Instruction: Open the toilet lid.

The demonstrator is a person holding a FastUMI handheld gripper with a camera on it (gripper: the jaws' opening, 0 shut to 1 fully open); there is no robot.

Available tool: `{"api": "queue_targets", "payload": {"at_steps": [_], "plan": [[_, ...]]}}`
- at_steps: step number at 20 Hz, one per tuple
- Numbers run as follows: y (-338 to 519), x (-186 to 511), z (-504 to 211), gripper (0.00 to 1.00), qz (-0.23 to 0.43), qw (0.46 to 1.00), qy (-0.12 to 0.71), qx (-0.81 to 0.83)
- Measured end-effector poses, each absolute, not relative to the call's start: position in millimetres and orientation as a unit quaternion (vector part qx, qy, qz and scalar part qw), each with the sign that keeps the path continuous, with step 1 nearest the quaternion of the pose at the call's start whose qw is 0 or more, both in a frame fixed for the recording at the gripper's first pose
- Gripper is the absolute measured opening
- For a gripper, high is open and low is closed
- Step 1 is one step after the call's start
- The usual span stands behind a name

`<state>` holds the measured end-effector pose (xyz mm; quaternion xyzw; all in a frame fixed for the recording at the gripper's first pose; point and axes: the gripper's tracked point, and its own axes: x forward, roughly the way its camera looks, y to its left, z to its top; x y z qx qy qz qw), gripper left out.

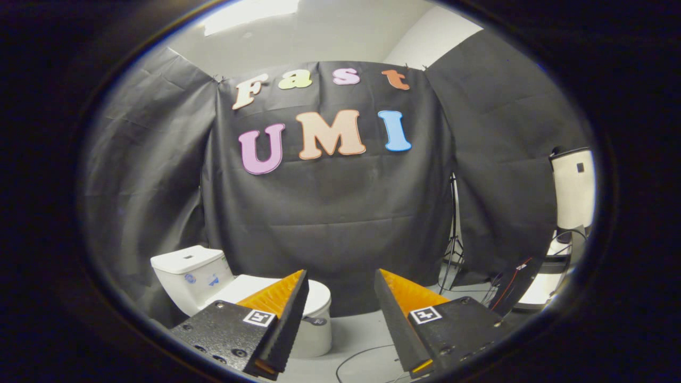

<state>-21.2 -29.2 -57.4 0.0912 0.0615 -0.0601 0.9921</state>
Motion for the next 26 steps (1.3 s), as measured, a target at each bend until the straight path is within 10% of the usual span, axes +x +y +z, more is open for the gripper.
{"api": "queue_targets", "payload": {"at_steps": [26], "plan": [[5, 106, -80, 0.74, -0.027, 0.917, 0.071, 0.392]]}}
